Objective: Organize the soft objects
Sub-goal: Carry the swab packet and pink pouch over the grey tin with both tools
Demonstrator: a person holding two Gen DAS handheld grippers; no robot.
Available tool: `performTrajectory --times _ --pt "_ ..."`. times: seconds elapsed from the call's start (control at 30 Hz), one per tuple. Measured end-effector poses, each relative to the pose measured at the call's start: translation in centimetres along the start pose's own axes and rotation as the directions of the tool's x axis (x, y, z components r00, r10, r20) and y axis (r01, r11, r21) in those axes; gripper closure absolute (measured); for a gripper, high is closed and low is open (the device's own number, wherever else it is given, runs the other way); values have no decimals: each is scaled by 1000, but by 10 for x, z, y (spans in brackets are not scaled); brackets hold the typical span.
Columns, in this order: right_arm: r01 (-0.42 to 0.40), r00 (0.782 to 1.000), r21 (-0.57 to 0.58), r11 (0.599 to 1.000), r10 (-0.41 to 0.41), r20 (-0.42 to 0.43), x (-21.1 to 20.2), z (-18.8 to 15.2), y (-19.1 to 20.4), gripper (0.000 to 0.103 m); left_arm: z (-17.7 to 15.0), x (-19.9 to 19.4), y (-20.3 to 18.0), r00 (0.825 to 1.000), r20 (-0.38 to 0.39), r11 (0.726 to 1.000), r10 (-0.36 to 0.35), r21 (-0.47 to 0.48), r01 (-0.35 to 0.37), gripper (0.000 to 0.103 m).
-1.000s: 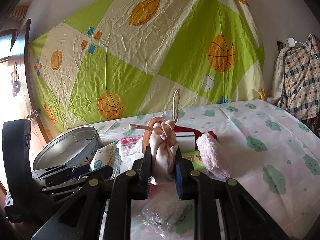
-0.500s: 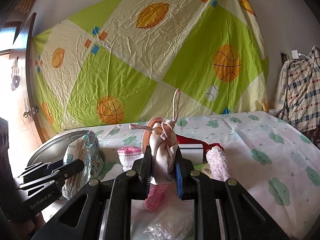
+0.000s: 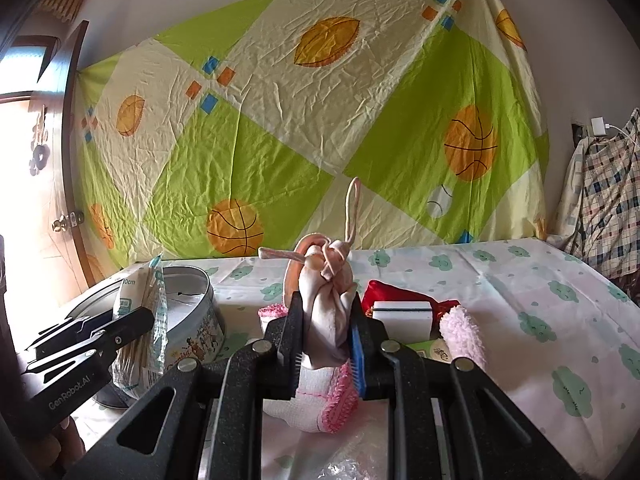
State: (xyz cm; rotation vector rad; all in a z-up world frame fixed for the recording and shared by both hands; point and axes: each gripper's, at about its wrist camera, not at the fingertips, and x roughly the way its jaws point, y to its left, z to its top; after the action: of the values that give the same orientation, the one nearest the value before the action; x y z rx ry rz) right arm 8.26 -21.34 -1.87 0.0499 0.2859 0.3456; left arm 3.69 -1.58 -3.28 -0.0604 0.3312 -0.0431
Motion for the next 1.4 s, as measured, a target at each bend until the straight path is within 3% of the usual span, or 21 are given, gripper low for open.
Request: performTrajectory --times 1.0,1.4 --pt "-9 993 -25 1000 12 121 -19 2 15 82 2 -23 6 990 132 998 55 6 -56 80" --pt "-49 991 -45 998 54 120 -16 1 30 82 2 -27 22 987 136 996 86 -20 -84 80"
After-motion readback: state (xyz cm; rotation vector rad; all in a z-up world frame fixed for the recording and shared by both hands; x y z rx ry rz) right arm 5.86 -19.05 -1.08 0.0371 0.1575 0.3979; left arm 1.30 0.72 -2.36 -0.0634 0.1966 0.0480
